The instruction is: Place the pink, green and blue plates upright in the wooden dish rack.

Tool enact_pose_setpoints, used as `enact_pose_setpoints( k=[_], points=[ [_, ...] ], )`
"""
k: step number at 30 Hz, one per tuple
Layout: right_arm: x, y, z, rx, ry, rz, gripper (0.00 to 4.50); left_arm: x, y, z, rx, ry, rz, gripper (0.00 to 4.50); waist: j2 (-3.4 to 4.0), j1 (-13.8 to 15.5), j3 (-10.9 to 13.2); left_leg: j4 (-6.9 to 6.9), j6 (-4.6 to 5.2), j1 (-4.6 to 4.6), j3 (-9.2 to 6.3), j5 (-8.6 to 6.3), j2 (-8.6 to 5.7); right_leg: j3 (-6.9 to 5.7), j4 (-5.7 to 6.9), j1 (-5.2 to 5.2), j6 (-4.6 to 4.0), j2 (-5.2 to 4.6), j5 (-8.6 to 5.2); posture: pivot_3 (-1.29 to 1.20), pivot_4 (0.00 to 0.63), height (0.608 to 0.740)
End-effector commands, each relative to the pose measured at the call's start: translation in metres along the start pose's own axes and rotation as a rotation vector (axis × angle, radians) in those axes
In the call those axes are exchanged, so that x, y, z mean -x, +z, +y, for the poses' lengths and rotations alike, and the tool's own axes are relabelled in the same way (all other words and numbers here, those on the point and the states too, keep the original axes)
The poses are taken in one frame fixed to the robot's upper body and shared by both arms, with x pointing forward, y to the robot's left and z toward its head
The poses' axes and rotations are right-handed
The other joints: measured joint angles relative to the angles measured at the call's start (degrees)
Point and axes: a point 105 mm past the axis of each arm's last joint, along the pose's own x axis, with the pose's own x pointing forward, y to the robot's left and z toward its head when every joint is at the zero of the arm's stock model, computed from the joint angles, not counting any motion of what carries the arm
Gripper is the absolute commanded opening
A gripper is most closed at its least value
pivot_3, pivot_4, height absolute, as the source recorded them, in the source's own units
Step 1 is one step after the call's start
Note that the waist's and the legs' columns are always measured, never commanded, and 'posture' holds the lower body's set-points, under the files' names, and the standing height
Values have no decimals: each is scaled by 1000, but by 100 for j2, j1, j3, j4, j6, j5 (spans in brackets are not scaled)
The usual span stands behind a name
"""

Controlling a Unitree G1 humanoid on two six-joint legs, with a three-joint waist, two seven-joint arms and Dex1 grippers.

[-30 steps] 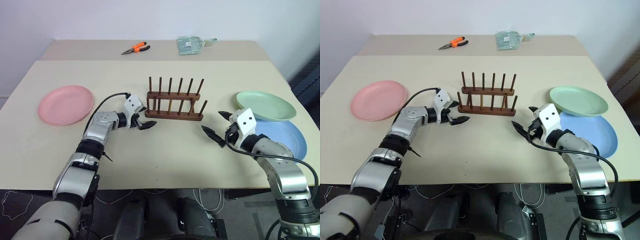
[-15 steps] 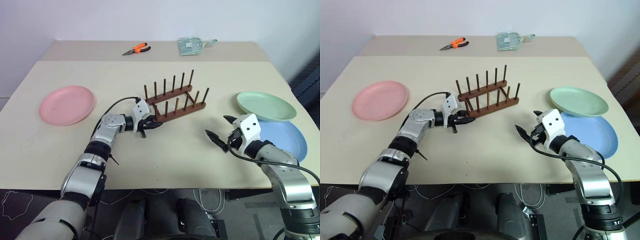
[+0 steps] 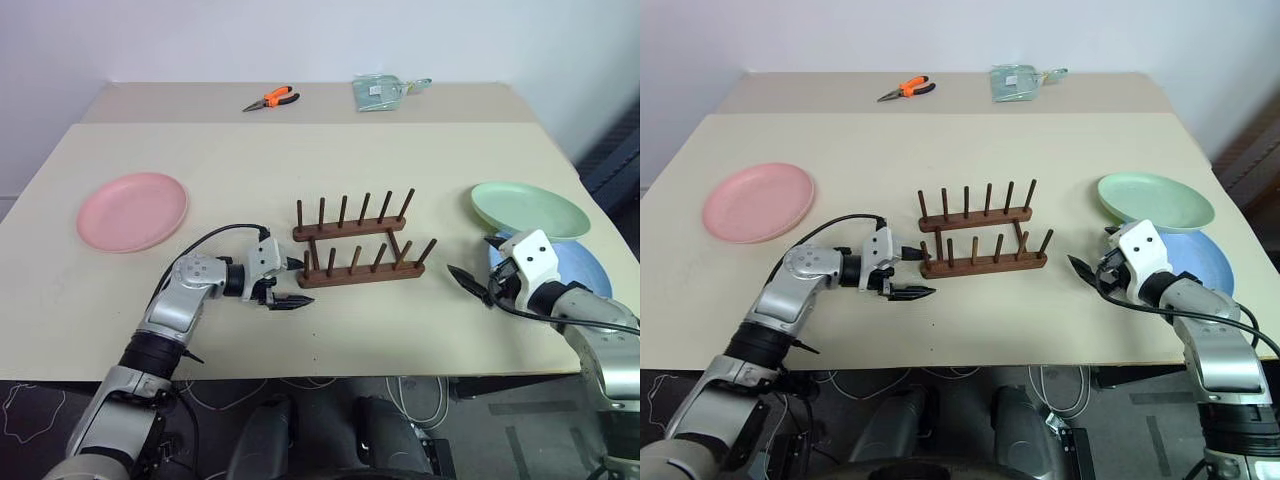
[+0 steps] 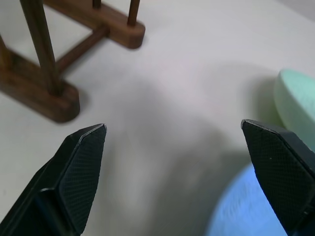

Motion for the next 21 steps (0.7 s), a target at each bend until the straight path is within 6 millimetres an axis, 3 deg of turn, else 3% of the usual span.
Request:
enact_pose_setpoints(
  k=[1,4,6,7,12,15,21],
  points=[
    [9,6,23,2,127,-15,3184,25,-20,-15,109,-8,73,2801,7,-51,-4,-1,1,0,-1,-1,4,0,0,0,0,1,0,0,150,738],
    [9,6,46,-12,222,-9,1634,28,-17,-37,148,-67,67,1300,40,-86,-21,-2,4,5,1,-3,9,8,1,0,-7,-3,-3,0,150,738],
    [6,8,61,-24,267,-14,589,19,-9,-46,173,-74,29,277,47,-60,-25,-2,4,8,3,-4,9,11,-3,3,-10,-8,-5,0,150,738],
    [2,8,66,-25,275,-16,60,12,-5,-49,176,-70,15,0,48,-43,-26,1,4,8,3,-4,9,11,-7,8,-11,-8,-6,0,150,738],
    [-17,13,83,-23,286,-31,60,-15,-2,-48,152,14,12,0,48,35,-27,10,13,7,-1,-11,2,-1,-37,29,-10,-14,-6,0,150,738],
    [-35,17,83,-10,228,-34,60,-28,-6,-31,161,159,20,0,49,95,-27,16,14,6,-1,-12,-2,-1,-37,30,-10,-16,-5,0,150,738],
    [-71,17,58,30,34,-3,60,-38,-15,21,210,466,32,0,46,93,-30,24,14,13,-1,-12,-11,-3,-36,40,-8,-10,-4,0,150,738]
  ],
)
